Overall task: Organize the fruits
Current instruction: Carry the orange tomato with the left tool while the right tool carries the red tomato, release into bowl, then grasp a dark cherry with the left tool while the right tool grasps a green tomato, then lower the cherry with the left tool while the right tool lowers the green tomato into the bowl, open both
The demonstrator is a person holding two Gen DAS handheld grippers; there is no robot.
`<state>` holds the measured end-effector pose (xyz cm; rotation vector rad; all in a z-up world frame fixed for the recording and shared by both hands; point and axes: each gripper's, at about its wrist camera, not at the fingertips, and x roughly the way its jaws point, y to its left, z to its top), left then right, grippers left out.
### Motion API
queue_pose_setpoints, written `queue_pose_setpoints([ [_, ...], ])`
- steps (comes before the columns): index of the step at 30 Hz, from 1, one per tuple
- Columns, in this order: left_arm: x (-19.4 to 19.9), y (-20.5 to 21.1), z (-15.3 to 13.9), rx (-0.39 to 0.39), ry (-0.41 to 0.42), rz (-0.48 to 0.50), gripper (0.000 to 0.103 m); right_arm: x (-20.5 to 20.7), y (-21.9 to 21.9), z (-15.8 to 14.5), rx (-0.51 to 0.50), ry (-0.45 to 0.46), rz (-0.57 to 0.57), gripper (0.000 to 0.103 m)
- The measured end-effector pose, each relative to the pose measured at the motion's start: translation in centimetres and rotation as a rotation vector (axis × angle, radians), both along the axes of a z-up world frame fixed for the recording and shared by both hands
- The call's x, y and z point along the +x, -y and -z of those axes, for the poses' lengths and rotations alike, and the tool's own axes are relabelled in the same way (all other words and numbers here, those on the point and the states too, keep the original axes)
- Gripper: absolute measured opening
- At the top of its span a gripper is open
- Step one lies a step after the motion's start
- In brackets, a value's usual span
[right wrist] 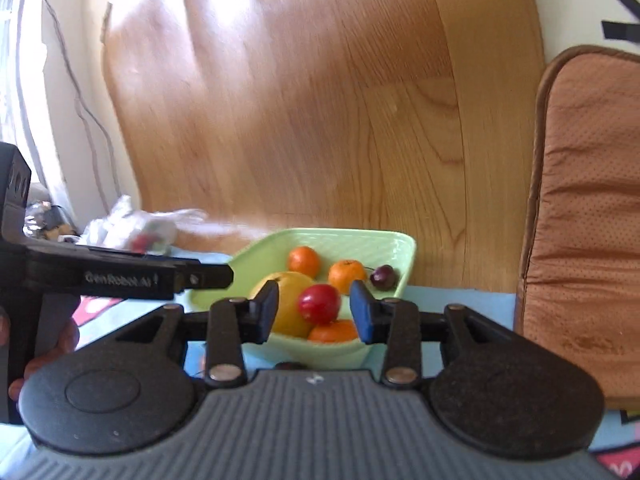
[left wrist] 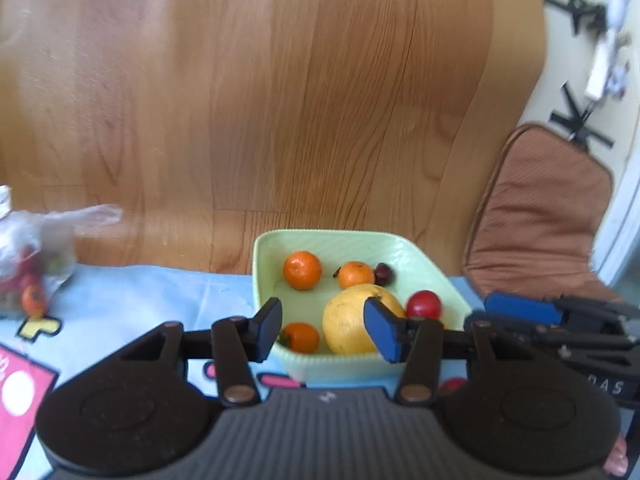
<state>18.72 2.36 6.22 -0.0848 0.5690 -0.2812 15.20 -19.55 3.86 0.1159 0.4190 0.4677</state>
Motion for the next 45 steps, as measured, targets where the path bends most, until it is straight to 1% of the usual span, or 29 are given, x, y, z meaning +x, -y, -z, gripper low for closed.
queue_pose_setpoints([
  [4,-4.0,-1.9,0.4,-0.053,0.0,0.017,0.046,-3.2,0.2,0.3,0.002,-0.016,-0.047,0.042],
  [6,-5.4,-2.6,1.5,-0.066,-0.023,0.026,0.046,-4.7,-0.2,0.8,0.003,-0.035,-0.078,0.042],
  [8,-6.1,-3.2,2.8,-0.095,-0.069,0.034,0.046,-5.8,-1.4,1.0,-0.018,-0.045,-0.133,0.042],
  [9,-6.2,-3.6,3.3,-0.124,-0.099,0.04,0.046,-6.2,-2.3,1.0,-0.049,-0.038,-0.164,0.042],
  [11,-6.2,-4.3,4.3,-0.204,-0.155,0.06,0.046,-6.8,-4.5,1.0,-0.15,-0.001,-0.221,0.042],
  [13,-6.0,-4.7,4.8,-0.264,-0.183,0.07,0.045,-6.8,-6.7,1.2,-0.254,0.022,-0.274,0.042],
  [15,-5.6,-4.6,5.1,-0.274,-0.191,0.08,0.046,-5.9,-8.3,1.8,-0.343,0.022,-0.309,0.041],
  [17,-5.2,-4.2,5.5,-0.263,-0.197,0.085,0.046,-4.6,-9.4,2.6,-0.407,0.018,-0.322,0.04],
  [18,-5.0,-4.0,5.7,-0.254,-0.199,0.088,0.046,-4.2,-9.8,2.9,-0.423,0.013,-0.332,0.038],
  [19,-5.1,-3.8,5.9,-0.244,-0.201,0.087,0.046,-3.9,-10.0,3.3,-0.434,0.008,-0.342,0.029],
  [20,-5.1,-3.6,6.0,-0.235,-0.2,0.087,0.046,-3.9,-10.1,3.4,-0.438,0.015,-0.344,0.029],
  [22,-5.2,-3.2,6.0,-0.233,-0.191,0.106,0.049,-4.4,-9.7,3.4,-0.44,0.025,-0.341,0.029],
  [24,-5.1,-2.5,6.0,-0.201,-0.181,0.108,0.045,-5.2,-9.1,3.4,-0.447,0.046,-0.318,0.029],
  [25,-4.9,-2.1,6.1,-0.172,-0.18,0.104,0.041,-5.6,-8.8,3.5,-0.453,0.05,-0.306,0.029],
  [26,-4.8,-1.7,6.2,-0.15,-0.176,0.099,0.032,-5.9,-8.5,3.6,-0.455,0.049,-0.303,0.029],
  [27,-4.7,-1.3,6.2,-0.133,-0.175,0.099,0.027,-6.3,-8.3,3.6,-0.455,0.054,-0.302,0.029],
  [31,-4.9,-1.5,5.9,-0.142,-0.178,0.092,0.027,-6.8,-7.6,3.2,-0.432,0.077,-0.272,0.029],
  [34,-5.2,-2.5,4.3,-0.187,-0.132,0.091,0.027,-6.4,-6.7,2.2,-0.367,0.086,-0.241,0.029],
  [36,-4.6,-2.7,2.7,-0.195,-0.095,0.083,0.027,-5.9,-6.1,1.2,-0.317,0.096,-0.213,0.029],
  [40,-1.6,-2.2,0.3,-0.157,-0.046,0.074,0.027,-3.5,-5.0,-0.5,-0.244,0.117,-0.125,0.029],
  [42,0.4,-1.5,0.0,-0.135,-0.047,0.067,0.027,-1.8,-4.4,-0.8,-0.199,0.091,-0.09,0.029],
  [45,3.0,-0.7,0.6,-0.109,-0.078,0.044,0.027,0.5,-3.6,-0.5,-0.155,0.029,-0.056,0.029],
])
